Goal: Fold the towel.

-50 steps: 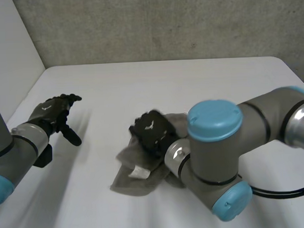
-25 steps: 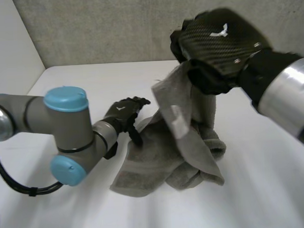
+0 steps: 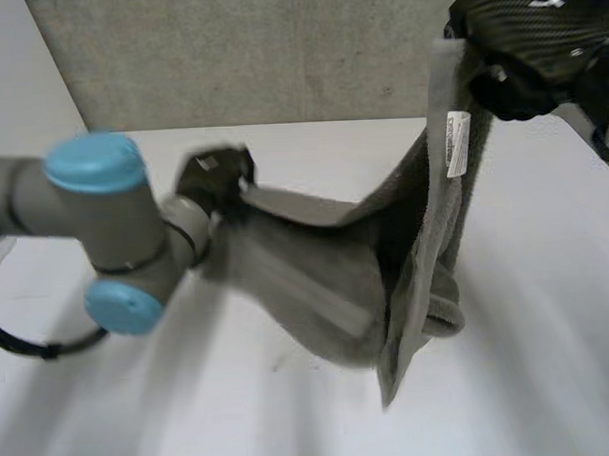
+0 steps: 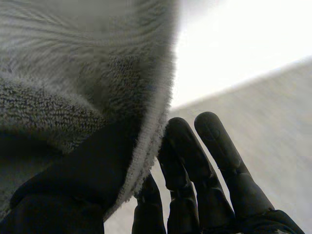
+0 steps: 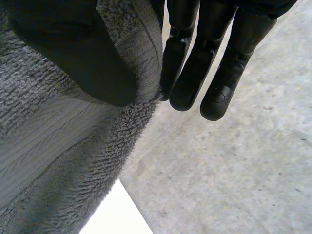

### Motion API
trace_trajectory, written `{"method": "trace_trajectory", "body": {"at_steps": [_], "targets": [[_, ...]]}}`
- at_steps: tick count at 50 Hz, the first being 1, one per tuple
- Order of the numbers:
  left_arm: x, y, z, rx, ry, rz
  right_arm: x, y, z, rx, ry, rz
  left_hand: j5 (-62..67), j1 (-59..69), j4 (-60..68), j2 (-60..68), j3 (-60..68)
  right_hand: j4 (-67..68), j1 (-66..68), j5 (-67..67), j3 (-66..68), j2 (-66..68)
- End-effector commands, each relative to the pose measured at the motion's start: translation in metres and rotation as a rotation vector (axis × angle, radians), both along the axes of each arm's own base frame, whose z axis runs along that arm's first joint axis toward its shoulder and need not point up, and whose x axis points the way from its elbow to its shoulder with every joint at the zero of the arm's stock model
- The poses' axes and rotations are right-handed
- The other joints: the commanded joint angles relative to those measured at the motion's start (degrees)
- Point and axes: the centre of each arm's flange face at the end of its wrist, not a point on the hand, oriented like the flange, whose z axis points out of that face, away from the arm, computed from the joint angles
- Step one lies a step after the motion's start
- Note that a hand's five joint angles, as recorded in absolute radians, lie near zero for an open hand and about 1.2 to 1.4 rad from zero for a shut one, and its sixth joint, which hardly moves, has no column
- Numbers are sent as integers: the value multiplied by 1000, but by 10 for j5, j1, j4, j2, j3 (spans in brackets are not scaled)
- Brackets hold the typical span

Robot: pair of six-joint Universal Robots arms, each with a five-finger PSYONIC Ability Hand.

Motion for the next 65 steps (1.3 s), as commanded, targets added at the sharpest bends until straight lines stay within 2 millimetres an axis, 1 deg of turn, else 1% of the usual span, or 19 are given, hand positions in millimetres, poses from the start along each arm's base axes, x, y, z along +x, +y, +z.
{"method": "trace_trajectory", "body": {"at_steps": [1,7,14,16,18,19,20,21,22,24,26,30,32,33,35,37,47,55,65], "targets": [[31,-27,137,-491,96,125,18,-63,13,-218,-42,-2,114,129,106,105,106,116,239,140,120,127],[37,-19,179,-604,135,133,27,-96,43,-447,-124,-6,114,129,106,105,106,116,239,140,120,127],[44,-14,144,-497,75,137,32,-106,35,-459,-184,87,114,129,106,105,106,116,239,140,120,127],[45,-11,127,-445,42,135,33,-107,21,-407,-177,127,114,129,106,105,106,116,239,140,120,127],[48,-3,85,-309,-54,123,25,-112,-12,-303,-133,185,114,129,106,105,106,116,239,140,120,127],[48,-3,84,-308,-54,123,25,-112,-12,-303,-133,186,114,129,106,105,106,116,239,140,120,127],[49,4,62,-238,-111,112,22,-112,-32,-240,-109,217,114,129,106,105,106,116,239,140,120,127],[49,4,62,-237,-111,112,22,-110,-55,-168,-86,253,114,129,106,105,106,116,239,140,120,127],[48,13,45,-183,-161,95,22,-110,-55,-167,-86,253,114,129,106,105,106,116,239,140,120,127],[50,27,8,-71,-246,68,21,-100,-107,-4,-49,310,114,129,106,105,106,116,239,140,120,127],[48,35,-10,-25,-279,43,18,-96,-127,56,-36,318,114,129,106,105,106,101,225,126,106,113],[39,52,-41,57,-332,-8,-3,-91,-180,162,35,263,114,129,106,105,106,-162,-39,-137,-157,-150],[33,64,-51,79,-351,-42,-9,-88,-190,171,67,245,114,129,106,105,106,-286,-163,-262,-282,-274],[33,64,-51,79,-351,-42,-9,-88,-190,171,67,245,114,129,106,105,106,-287,-164,-263,-283,-276],[34,64,-50,73,-364,-42,-22,-84,-200,197,127,201,114,129,106,105,106,-550,-427,-526,-546,-538],[34,62,-48,65,-364,-40,-30,-84,-200,224,148,166,114,129,106,105,106,-584,-461,-560,-580,-573],[34,66,-13,-10,-346,-37,-48,-65,-174,549,136,-29,114,129,106,105,106,-584,-461,-560,-580,-573],[34,67,8,-63,-319,-31,-37,-42,-169,817,-177,-150,114,129,106,105,106,-584,-461,-560,-580,-573],[33,68,6,-57,-321,-33,-41,-37,-154,767,-326,-204,114,129,106,105,106,-451,-328,-426,-446,-439]]}}
